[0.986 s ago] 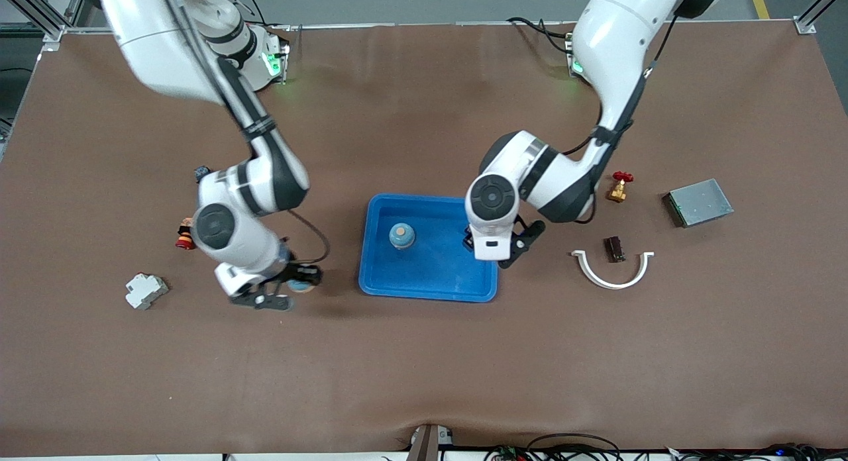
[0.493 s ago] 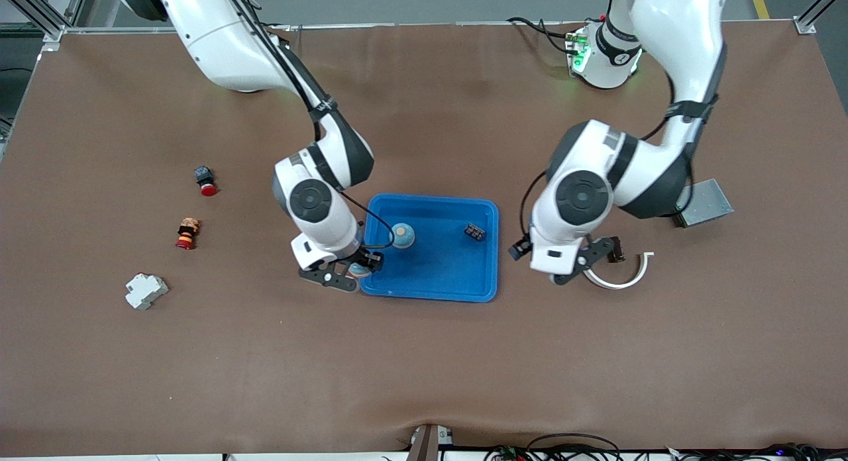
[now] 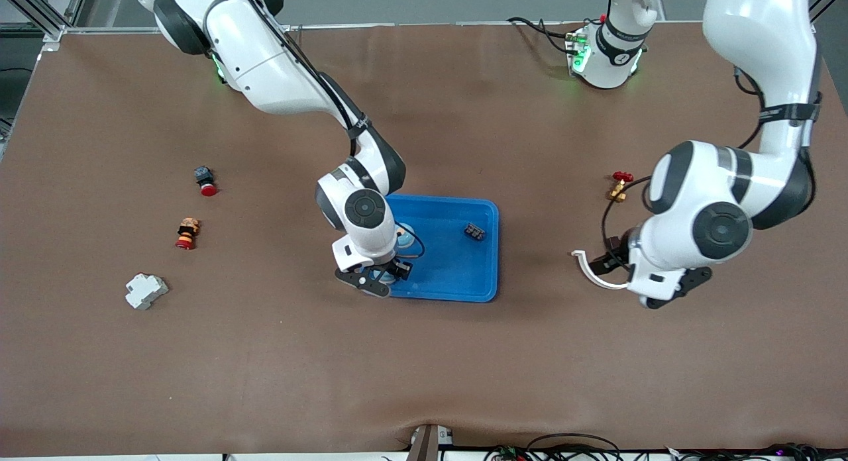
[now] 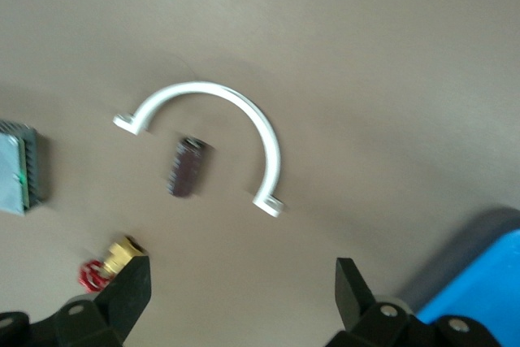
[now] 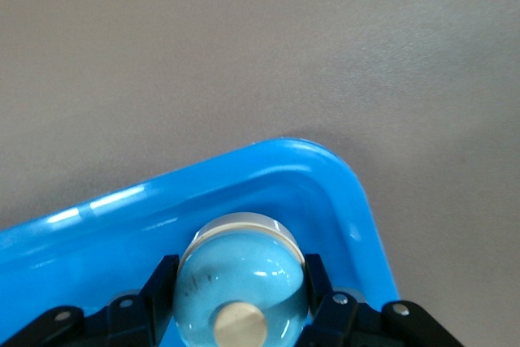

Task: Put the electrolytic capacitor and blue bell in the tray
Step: 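Carry the bell to the tray with the right gripper while the left gripper reaches, then release the bell, withdraw the right gripper while the left gripper grasps the capacitor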

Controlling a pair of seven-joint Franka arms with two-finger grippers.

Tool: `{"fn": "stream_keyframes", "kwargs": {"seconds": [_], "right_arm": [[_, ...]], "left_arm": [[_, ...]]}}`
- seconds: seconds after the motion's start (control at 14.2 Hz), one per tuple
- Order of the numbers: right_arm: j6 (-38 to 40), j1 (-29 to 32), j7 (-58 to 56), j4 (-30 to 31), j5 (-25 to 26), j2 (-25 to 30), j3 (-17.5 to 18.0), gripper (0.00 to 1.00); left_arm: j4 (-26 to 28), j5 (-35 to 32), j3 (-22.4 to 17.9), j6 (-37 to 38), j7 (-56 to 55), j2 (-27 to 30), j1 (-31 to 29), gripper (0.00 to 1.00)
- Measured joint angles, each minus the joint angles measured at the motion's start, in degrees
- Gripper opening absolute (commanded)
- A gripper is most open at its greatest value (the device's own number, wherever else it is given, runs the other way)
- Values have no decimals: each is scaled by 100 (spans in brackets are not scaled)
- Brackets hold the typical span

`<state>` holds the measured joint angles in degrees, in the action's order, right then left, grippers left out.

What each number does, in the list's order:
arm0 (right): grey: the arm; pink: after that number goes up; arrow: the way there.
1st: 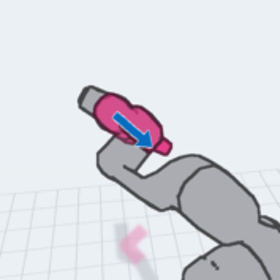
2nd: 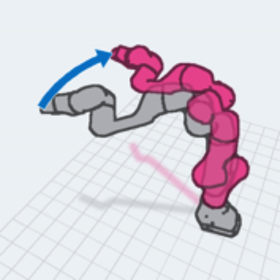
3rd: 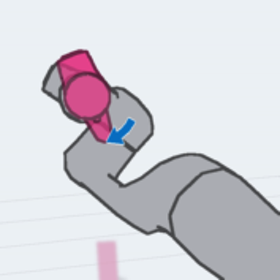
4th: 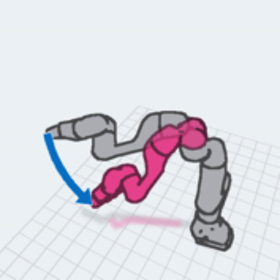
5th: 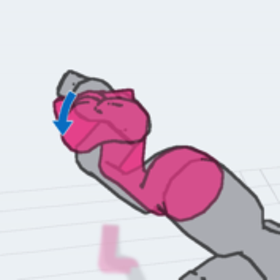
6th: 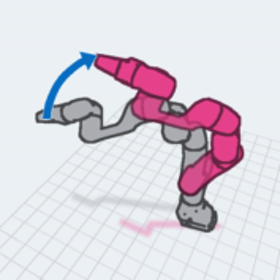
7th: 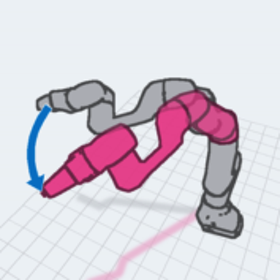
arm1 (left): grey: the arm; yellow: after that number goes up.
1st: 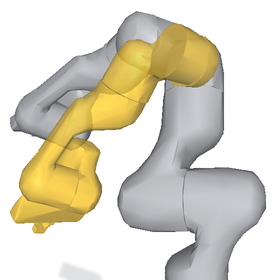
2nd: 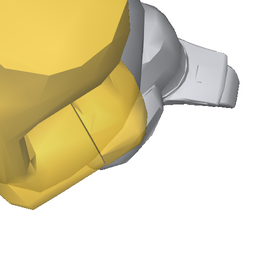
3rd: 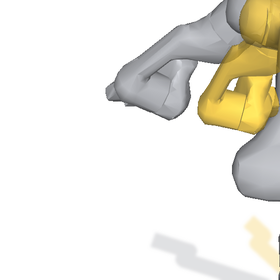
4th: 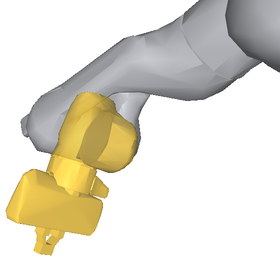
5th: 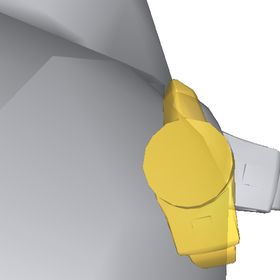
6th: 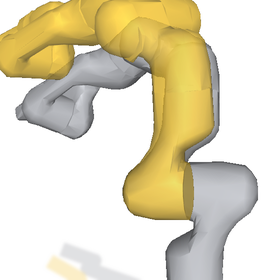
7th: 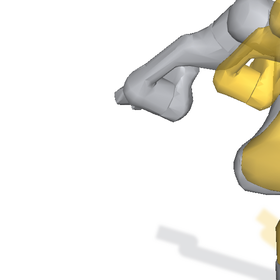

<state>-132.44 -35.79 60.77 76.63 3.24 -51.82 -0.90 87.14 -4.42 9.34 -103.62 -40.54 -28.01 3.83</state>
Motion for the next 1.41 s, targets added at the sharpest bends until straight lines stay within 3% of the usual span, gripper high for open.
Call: {"fn": "stream_keyframes", "kwargs": {"seconds": [0.21, 0.49, 0.92, 0.99, 1.41], "right_arm": [[24, -73, 207, -146, 10, -114, 0, 0], [74, -196, 400, -193, 10, -116, 0, 0], [73, -237, 518, -242, 16, -173, 0, 0], [73, -243, 531, -257, 17, -184, 0, 98], [92, -282, 551, -331, 211, -223, -11, 100]], "left_arm": [[327, -59, 0, -231, 463, 61, -297, 100], [1630, -385, 7, -1831, 537, 240, -343, 100], [2654, -800, 5, -2791, 537, 278, -410, 100], [2795, -826, 2, -2933, 537, 278, -438, 100], [3020, -848, 1, -3125, 555, 230, -685, 100]]}}
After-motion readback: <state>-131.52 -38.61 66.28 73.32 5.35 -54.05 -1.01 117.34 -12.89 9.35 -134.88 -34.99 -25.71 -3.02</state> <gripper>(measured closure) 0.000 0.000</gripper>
